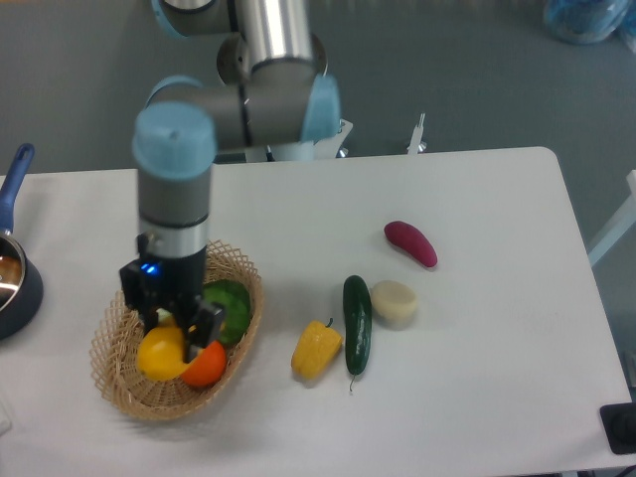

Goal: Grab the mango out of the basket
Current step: 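Lift the mango out of the basket and carry it beside the basket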

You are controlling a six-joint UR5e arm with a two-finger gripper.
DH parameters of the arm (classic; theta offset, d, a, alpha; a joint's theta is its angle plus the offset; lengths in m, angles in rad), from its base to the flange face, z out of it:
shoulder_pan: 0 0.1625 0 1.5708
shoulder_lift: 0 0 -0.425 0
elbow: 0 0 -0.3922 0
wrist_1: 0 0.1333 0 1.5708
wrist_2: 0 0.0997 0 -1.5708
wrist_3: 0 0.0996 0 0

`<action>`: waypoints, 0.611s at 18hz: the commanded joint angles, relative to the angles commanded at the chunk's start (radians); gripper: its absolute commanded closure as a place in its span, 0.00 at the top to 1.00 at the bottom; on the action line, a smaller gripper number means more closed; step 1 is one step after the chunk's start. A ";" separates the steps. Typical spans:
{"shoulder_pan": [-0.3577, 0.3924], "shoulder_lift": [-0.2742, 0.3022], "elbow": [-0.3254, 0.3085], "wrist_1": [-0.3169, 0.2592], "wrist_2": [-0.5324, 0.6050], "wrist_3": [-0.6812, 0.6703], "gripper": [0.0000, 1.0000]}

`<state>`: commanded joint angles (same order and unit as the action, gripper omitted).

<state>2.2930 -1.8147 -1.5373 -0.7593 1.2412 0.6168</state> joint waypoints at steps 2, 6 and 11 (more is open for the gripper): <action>0.046 -0.002 0.037 0.000 -0.037 -0.034 0.22; 0.127 -0.002 0.085 0.000 -0.091 -0.042 0.22; 0.218 0.000 0.088 0.000 -0.180 -0.032 0.22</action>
<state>2.5110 -1.8147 -1.4496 -0.7593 1.0616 0.5844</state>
